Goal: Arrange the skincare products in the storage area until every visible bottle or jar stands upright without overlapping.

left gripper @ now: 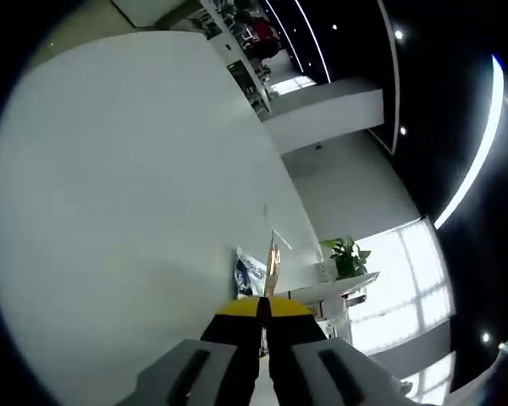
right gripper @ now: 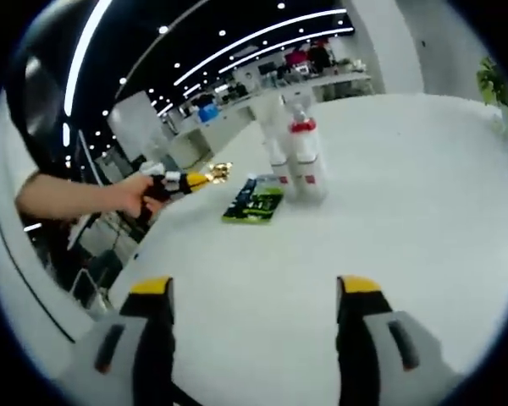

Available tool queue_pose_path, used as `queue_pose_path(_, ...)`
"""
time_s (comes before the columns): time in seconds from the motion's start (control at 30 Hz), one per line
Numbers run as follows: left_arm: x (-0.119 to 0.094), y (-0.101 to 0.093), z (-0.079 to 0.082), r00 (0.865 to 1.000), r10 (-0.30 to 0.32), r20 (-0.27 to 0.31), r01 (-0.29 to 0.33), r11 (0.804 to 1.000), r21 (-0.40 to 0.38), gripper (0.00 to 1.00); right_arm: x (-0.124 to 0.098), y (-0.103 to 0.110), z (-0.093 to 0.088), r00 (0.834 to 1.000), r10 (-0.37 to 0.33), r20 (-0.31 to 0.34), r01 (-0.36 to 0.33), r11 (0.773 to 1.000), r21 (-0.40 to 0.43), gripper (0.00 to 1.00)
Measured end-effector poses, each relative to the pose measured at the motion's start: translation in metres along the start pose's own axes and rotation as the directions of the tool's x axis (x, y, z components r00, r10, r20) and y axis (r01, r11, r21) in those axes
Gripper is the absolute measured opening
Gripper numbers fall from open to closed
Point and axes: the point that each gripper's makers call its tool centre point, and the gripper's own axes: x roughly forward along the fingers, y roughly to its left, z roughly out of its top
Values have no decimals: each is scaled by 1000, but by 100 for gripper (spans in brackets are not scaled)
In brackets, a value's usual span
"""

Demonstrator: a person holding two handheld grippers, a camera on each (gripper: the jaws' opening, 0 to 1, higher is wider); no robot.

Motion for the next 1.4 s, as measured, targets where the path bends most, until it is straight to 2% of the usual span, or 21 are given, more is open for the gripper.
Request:
queue_pose_path(0.17,9,9,1,1000,18,-26,-18,1000,-8,1,9,-2,-2,999,-9,-40,10,1000,21,87)
queue_pose_path(0.33,16,14,1,998,43,-45,-43,999,-13,1,13,-8,-1,998,-37,-48,38,999,21,96)
queue_pose_path(0.5,19,27,11,995,73,-66,-74,997,-21,1,20,-13,-3,997,-44,-67,47,998,40,95)
queue_pose_path(0.8,20,41,10,986,119,-119,-120,993,-3,1,28,-10,-9,996,-36,-84,42,997,66,95)
queue_pose_path(1.0,22,42,6,976,152,-157,-151,988,23,1,29,-9,-8,997,-32,-75,38,996,80,95)
queue_pose_path(1.17,22,50,5,962,202,-182,-193,979,66,2,29,-10,-12,996,-32,-78,39,995,97,94)
queue_pose_path(1.4,22,57,12,952,239,-193,-227,970,81,2,28,-6,-14,997,-19,-78,27,994,103,93)
